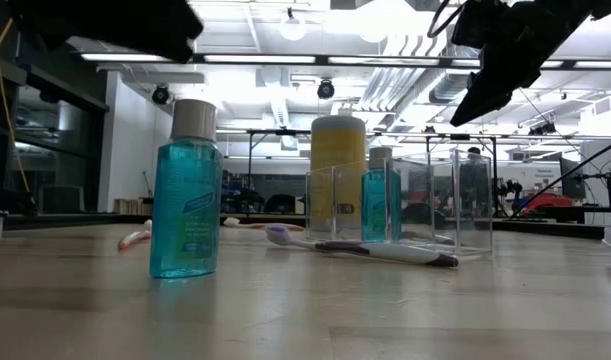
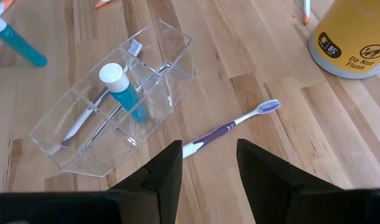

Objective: Pick & Place toothbrushing station
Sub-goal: Put the mouthwash into the transparent organizer

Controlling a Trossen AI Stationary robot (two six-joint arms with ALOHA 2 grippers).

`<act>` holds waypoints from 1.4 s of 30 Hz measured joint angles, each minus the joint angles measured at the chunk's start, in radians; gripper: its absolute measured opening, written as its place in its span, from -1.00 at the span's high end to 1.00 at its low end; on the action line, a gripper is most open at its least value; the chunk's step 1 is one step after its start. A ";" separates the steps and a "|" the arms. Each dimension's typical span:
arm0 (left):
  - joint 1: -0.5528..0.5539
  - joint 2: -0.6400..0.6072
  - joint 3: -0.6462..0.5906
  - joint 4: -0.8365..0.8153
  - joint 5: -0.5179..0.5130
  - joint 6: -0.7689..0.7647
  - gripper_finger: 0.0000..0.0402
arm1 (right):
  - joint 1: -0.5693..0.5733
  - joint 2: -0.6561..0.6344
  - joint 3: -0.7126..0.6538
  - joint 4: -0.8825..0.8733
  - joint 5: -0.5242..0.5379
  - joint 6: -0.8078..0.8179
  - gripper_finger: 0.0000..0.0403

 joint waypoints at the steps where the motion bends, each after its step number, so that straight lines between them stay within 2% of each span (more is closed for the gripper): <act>1: 0.002 0.000 0.000 -0.008 0.008 -0.012 0.40 | 0.000 0.000 0.000 -0.001 0.000 0.000 0.28; 7: 0.003 0.000 0.000 -0.019 0.016 -0.023 0.40 | 0.000 0.000 0.000 -0.001 0.000 -0.002 0.28; 16: 0.038 0.000 0.000 -0.020 0.140 0.005 0.40 | 0.000 0.000 0.000 -0.002 0.000 -0.002 0.29; 22: 0.044 0.000 0.000 -0.021 0.153 0.055 0.40 | 0.000 0.000 0.000 -0.002 0.000 -0.002 0.28; 33: 0.068 0.000 0.000 -0.030 0.199 0.048 0.40 | 0.000 0.000 0.000 -0.003 0.000 -0.002 0.28; 42: 0.114 0.000 0.000 -0.043 0.268 0.092 0.40 | 0.000 0.000 0.000 -0.011 0.000 -0.002 0.28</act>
